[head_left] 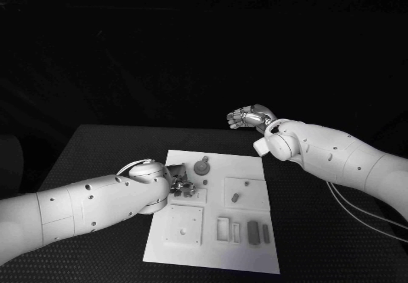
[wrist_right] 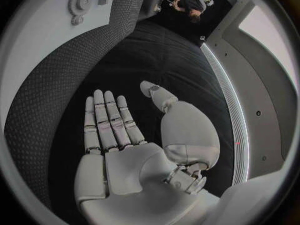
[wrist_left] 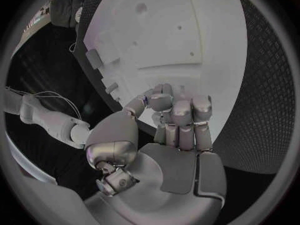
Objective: Assemble the parts on the task board
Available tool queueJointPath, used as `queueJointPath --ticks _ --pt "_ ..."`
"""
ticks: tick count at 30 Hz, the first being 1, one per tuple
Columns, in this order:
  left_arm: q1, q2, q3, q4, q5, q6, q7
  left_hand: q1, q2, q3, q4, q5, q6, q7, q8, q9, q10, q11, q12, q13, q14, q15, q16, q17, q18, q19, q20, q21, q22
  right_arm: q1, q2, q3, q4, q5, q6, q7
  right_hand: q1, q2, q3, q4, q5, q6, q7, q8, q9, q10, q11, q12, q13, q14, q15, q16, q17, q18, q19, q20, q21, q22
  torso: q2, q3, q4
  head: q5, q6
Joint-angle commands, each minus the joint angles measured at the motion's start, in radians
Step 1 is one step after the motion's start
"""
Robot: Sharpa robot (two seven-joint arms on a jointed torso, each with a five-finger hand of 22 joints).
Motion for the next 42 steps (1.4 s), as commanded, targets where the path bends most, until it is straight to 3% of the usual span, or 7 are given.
queueJointPath --ticks 1,4,22,28,37,42 --pt "-0.008 0.012 -0.004 0.006 0.006 0.028 0.023 -0.006 0.001 0.032 0.036 -0.002 0.169 -0.086 -0.001 -0.001 -0.017 -0.021 0.005 -0.001 0.047 -0.058 0.005 -0.001 0.013 -0.009 -0.104 0.002 0.0 0.0 0.001 0.0 -0.001 -0.006 0.02 0.005 -0.002 0.007 -0.003 -0.002 0.007 0.0 0.03 0.004 -0.001 0.007 0.002 -0.005 0.002 -0.007 0.0 -0.005 -0.001 -0.017 -0.007 -0.003 -0.006 0.001 0.0 0.0 0.0015 -0.002 -0.001" --pt "-0.008 0.012 -0.004 0.006 0.006 0.025 0.023 -0.004 0.006 0.038 0.033 0.015 0.171 -0.086 0.001 -0.001 -0.017 -0.021 0.006 -0.003 0.047 -0.055 0.006 -0.002 0.013 -0.011 -0.103 0.002 0.0 0.0 0.001 0.0 0.0 -0.006 0.021 0.005 -0.002 0.008 -0.003 -0.001 0.007 0.0 0.03 0.005 -0.001 0.007 0.002 -0.005 0.002 -0.007 0.0 -0.005 -0.001 -0.017 -0.008 -0.003 -0.006 0.002 0.0 -0.0007 0.0014 -0.001 0.0" --pt "-0.008 0.01 -0.003 -0.001 0.005 0.034 0.02 -0.003 0.008 0.044 0.026 0.02 0.173 -0.087 0.003 0.0 -0.016 -0.022 0.01 -0.004 0.049 -0.054 0.01 -0.002 0.014 -0.011 -0.103 0.004 0.001 -0.001 0.004 0.0 -0.003 -0.006 0.025 0.005 -0.003 0.008 -0.004 -0.002 0.007 0.0 0.029 0.005 -0.002 0.009 0.001 -0.008 0.001 -0.01 0.0 -0.006 -0.003 -0.019 -0.011 -0.003 -0.008 0.004 0.0 0.0004 -0.0012 -0.001 0.002" --pt "-0.008 0.009 -0.003 -0.006 0.009 0.009 0.028 -0.002 0.008 0.052 0.014 0.04 0.179 -0.09 0.008 0.001 -0.015 -0.025 0.019 -0.004 0.05 -0.052 0.015 -0.001 0.015 -0.01 -0.103 0.008 0.002 -0.001 0.004 0.0 -0.006 -0.006 0.026 0.003 -0.004 0.008 -0.004 -0.002 0.008 0.0 0.028 0.005 -0.002 0.009 0.001 -0.009 0.001 -0.01 0.0 -0.006 -0.003 -0.019 -0.011 -0.003 -0.008 0.005 0.0 0.0009 -0.0001 -0.002 0.003" --pt "-0.008 0.008 -0.003 -0.009 0.019 0.024 0.016 -0.003 0.01 0.058 0.003 0.061 0.184 -0.093 0.015 0.003 -0.014 -0.029 0.032 -0.001 0.05 -0.052 0.018 -0.002 0.015 -0.007 -0.103 0.012 0.002 -0.001 0.003 0.0 -0.007 -0.023 0.012 -0.014 -0.006 0.007 -0.005 0.0 0.008 0.001 0.029 0.007 -0.003 0.012 0.001 -0.01 0.002 -0.009 0.0 -0.005 -0.004 -0.019 -0.012 -0.003 -0.009 0.007 0.0 0.0009 -0.0005 -0.007 0.005" --pt "-0.008 0.009 -0.003 -0.011 0.019 0.033 0.011 -0.004 0.011 0.059 0.003 0.063 0.184 -0.094 0.016 0.003 -0.015 -0.029 0.033 -0.001 0.049 -0.052 0.017 -0.003 0.016 -0.007 -0.102 0.012 0.001 -0.001 0.003 0.0 0.001 -0.021 0.005 -0.029 -0.013 0.003 -0.005 0.003 0.029 0.003 0.029 0.009 -0.005 0.018 0.001 -0.015 0.002 -0.007 0.0 -0.003 -0.005 -0.018 -0.01 -0.003 -0.01 0.012 0.0 0.0009 -0.0003 -0.006 0.005"
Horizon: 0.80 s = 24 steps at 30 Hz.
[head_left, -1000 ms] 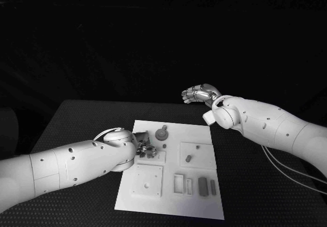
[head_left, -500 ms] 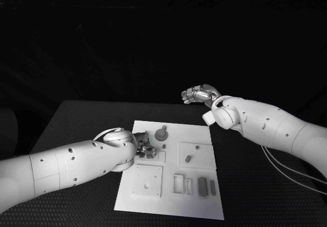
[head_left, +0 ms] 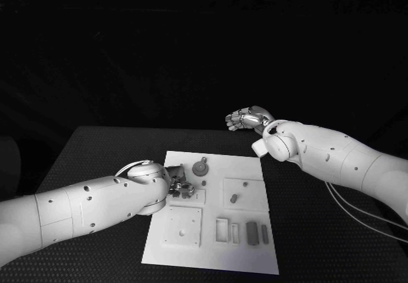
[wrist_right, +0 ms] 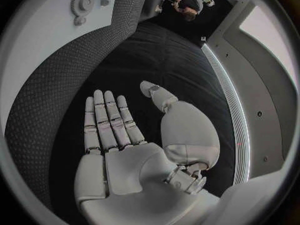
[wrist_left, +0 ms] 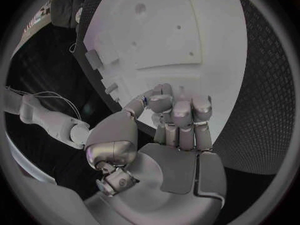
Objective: Assemble the parts on the task board
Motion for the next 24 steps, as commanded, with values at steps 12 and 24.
queueJointPath --ticks 12,24 --pt "-0.006 0.007 -0.003 -0.001 -0.012 0.041 -0.003 0.007 0.017 0.05 0.01 0.016 0.182 -0.097 0.01 0.0 -0.021 -0.027 0.012 0.001 0.048 -0.053 0.0 -0.004 0.017 -0.001 -0.103 0.004 0.0 0.0 0.002 0.0 -0.001 -0.01 0.0 -0.014 -0.008 -0.002 -0.004 0.003 0.017 0.003 0.029 0.006 -0.002 0.01 -0.001 -0.008 0.001 -0.004 -0.004 -0.003 -0.002 -0.018 -0.006 0.0 -0.007 0.004 0.0 -0.001 0.0006 0.002 -0.001" --pt "-0.005 0.011 -0.002 -0.008 -0.002 0.089 -0.002 0.008 0.011 0.054 0.005 0.02 0.181 -0.098 0.012 0.0 -0.022 -0.028 0.015 0.001 0.048 -0.054 0.0 -0.005 0.017 -0.001 -0.103 0.004 0.0 0.0 0.004 0.0 -0.004 -0.01 0.001 -0.013 -0.008 -0.002 -0.004 0.003 0.019 0.003 0.029 0.006 -0.002 0.011 -0.002 -0.008 0.001 -0.004 -0.004 -0.003 -0.003 -0.018 -0.006 0.0 -0.007 0.005 0.0 -0.0012 0.0007 0.003 -0.001"
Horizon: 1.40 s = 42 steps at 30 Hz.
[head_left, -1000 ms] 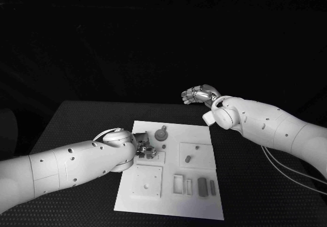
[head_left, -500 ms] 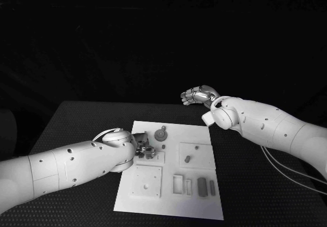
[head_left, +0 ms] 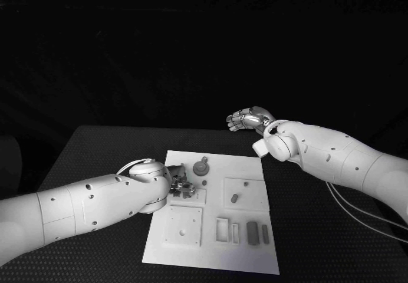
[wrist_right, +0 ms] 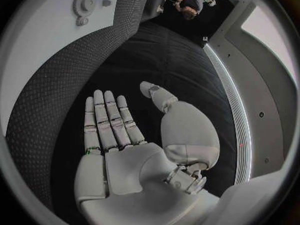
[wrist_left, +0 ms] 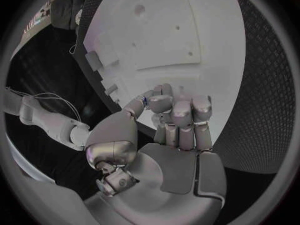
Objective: Assemble the parts on the task board
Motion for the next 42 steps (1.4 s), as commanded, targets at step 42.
queueJointPath --ticks 42 --pt "0.008 0.063 0.001 -0.065 0.012 0.135 -0.022 -0.006 0.014 0.05 0.022 -0.026 0.175 -0.096 0.008 -0.003 -0.024 -0.026 0.011 -0.006 0.047 -0.056 -0.002 -0.009 0.012 -0.002 -0.1 0.004 -0.004 -0.002 0.011 -0.001 -0.009 -0.005 0.007 0.005 -0.01 -0.002 -0.001 0.001 0.006 0.002 0.029 0.006 -0.003 0.007 0.001 -0.007 0.001 -0.004 -0.004 -0.003 -0.003 -0.019 -0.007 0.0 -0.005 0.004 0.0 0.0003 0.0006 0.0 0.0"
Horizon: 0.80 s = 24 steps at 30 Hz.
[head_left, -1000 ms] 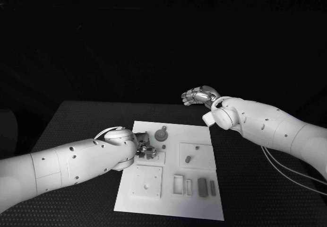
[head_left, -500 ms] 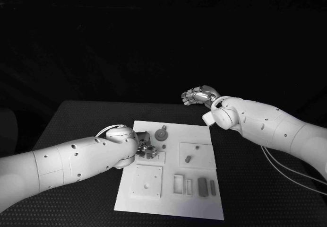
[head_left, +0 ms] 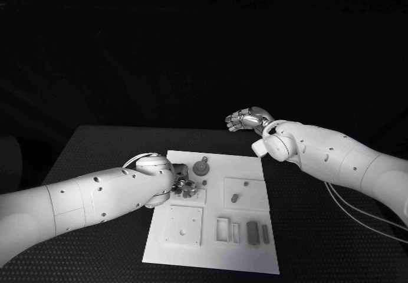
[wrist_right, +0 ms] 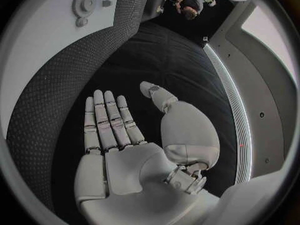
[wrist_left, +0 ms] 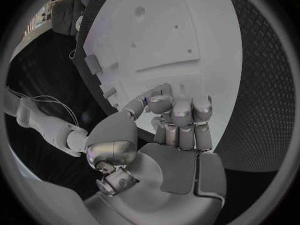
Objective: Assemble the parts on the task board
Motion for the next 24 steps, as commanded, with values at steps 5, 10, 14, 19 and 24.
queueJointPath --ticks 5,10,14,19,24 --pt "-0.008 0.014 -0.005 -0.004 0.005 0.037 -0.01 -0.019 0.003 0.029 0.043 -0.029 0.169 -0.095 0.007 -0.001 -0.023 -0.027 0.012 -0.005 0.049 -0.054 -0.001 -0.004 0.02 -0.003 -0.099 0.003 -0.003 -0.001 0.002 0.0 -0.001 -0.005 0.008 0.005 -0.01 -0.002 -0.001 0.001 0.007 0.002 0.029 0.007 -0.001 0.007 0.001 -0.004 0.001 -0.005 -0.004 -0.003 -0.001 -0.019 -0.007 0.0 -0.005 0.001 0.0 -0.0003 -0.0004 -0.001 0.001" --pt "-0.008 0.018 -0.005 -0.004 0.005 0.035 -0.009 -0.031 0.0 0.02 0.072 -0.077 0.168 -0.095 0.009 -0.003 -0.025 -0.027 0.016 -0.01 0.048 -0.053 0.0 -0.006 0.022 -0.005 -0.099 0.002 -0.005 -0.001 0.003 -0.001 -0.002 -0.005 0.009 0.006 -0.01 -0.002 -0.001 0.0 0.007 0.002 0.029 0.007 -0.001 0.008 0.001 -0.004 0.001 -0.005 -0.004 -0.003 -0.001 -0.019 -0.007 0.0 -0.005 0.002 0.0 -0.0003 -0.0002 -0.001 0.001" --pt "-0.007 0.02 -0.004 -0.003 0.005 0.035 -0.007 -0.04 -0.002 0.016 0.088 -0.098 0.168 -0.095 0.011 -0.005 -0.026 -0.027 0.019 -0.012 0.047 -0.054 0.002 -0.007 0.023 -0.007 -0.099 0.003 -0.005 -0.001 0.004 -0.001 -0.002 -0.005 0.009 0.006 -0.01 -0.002 -0.001 0.0 0.007 0.002 0.029 0.007 -0.001 0.008 0.001 -0.005 0.001 -0.005 -0.004 -0.003 -0.001 -0.019 -0.007 0.0 -0.006 0.002 0.0 -0.0003 -0.0001 -0.001 0.002" --pt "-0.007 0.021 -0.003 -0.003 0.005 0.032 -0.006 -0.048 -0.007 0.013 0.101 -0.117 0.167 -0.096 0.012 -0.006 -0.027 -0.027 0.022 -0.014 0.046 -0.054 0.003 -0.008 0.024 -0.009 -0.099 0.003 -0.005 -0.001 0.003 -0.001 -0.003 -0.005 0.01 0.006 -0.01 -0.002 -0.001 0.0 0.007 0.002 0.029 0.007 -0.002 0.008 0.001 -0.005 0.001 -0.005 -0.004 -0.003 -0.002 -0.019 -0.007 0.0 -0.006 0.002 0.0 -0.0009 -0.0004 -0.001 0.002" --pt "-0.007 0.021 -0.003 -0.003 0.005 0.032 -0.006 -0.05 0.009 0.017 0.111 -0.122 0.166 -0.096 0.013 -0.007 -0.028 -0.027 0.024 -0.016 0.046 -0.054 0.004 -0.008 0.025 -0.01 -0.099 0.004 -0.004 -0.002 0.004 -0.001 -0.003 -0.005 0.01 0.006 -0.01 -0.002 -0.001 0.0 0.007 0.002 0.029 0.007 -0.002 0.008 0.001 -0.006 0.001 -0.005 -0.004 -0.003 -0.002 -0.019 -0.007 0.0 -0.006 0.002 0.0 -0.0004 -0.0002 -0.001 0.001"
